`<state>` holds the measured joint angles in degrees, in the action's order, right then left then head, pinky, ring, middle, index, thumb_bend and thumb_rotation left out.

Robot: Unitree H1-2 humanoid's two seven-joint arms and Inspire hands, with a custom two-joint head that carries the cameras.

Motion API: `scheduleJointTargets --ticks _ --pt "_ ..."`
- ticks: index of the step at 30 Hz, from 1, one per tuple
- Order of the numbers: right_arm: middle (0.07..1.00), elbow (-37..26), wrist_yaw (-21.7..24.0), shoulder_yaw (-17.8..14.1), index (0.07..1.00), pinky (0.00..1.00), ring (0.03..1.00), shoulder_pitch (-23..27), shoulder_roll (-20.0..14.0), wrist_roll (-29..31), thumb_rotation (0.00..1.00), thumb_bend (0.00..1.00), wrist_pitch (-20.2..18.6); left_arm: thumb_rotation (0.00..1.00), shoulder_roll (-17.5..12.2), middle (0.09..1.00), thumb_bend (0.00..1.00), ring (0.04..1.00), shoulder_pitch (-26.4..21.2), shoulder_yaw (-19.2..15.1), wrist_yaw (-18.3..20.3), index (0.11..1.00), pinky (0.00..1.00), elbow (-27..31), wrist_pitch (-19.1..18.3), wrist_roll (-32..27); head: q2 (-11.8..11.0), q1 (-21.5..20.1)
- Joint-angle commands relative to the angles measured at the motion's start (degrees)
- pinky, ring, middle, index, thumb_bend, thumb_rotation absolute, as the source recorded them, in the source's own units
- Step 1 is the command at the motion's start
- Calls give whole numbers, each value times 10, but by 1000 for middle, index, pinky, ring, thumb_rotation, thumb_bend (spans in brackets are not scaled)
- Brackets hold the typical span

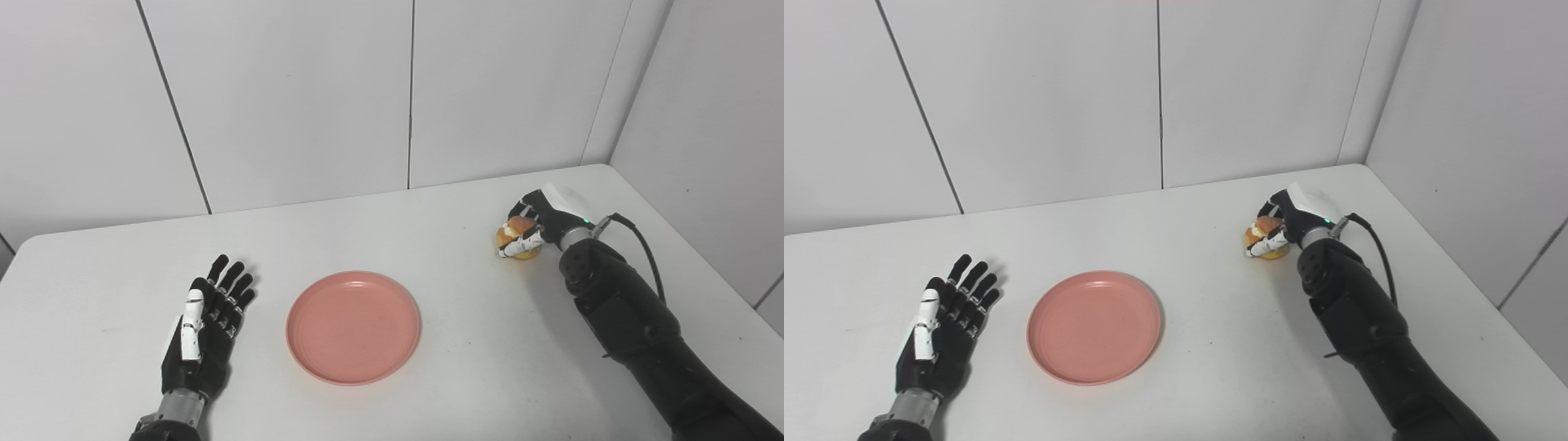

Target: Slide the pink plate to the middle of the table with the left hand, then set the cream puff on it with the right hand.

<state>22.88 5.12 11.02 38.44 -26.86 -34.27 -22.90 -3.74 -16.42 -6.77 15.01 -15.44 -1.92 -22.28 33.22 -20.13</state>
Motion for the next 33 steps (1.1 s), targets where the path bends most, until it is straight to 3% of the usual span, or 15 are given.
scheduleJointTargets --ticks 1,10,18,21,33 --pt "443 -39 4 -7 536 334 423 17 -19 -7 0 515 -17 1000 -5 916 373 906 39 0 -5 908 929 -36 -22 8 1 3" --pt "446 -139 31 4 528 345 440 12 -17 -24 0 517 -26 1000 5 908 395 899 42 7 -18 902 917 -24 -26 19 3 17" --pt "457 -229 88 20 532 378 467 13 6 -39 0 516 -39 1000 17 896 415 891 42 14 -32 886 906 -19 -19 41 8 41" --pt "450 -257 106 25 540 337 429 10 19 -39 0 515 -38 1000 21 886 429 881 43 21 -44 873 896 -16 -15 59 10 59" --pt "456 -295 130 79 527 360 444 4 70 -50 0 518 -19 1000 46 891 440 888 56 35 -77 883 885 30 -31 93 28 114"
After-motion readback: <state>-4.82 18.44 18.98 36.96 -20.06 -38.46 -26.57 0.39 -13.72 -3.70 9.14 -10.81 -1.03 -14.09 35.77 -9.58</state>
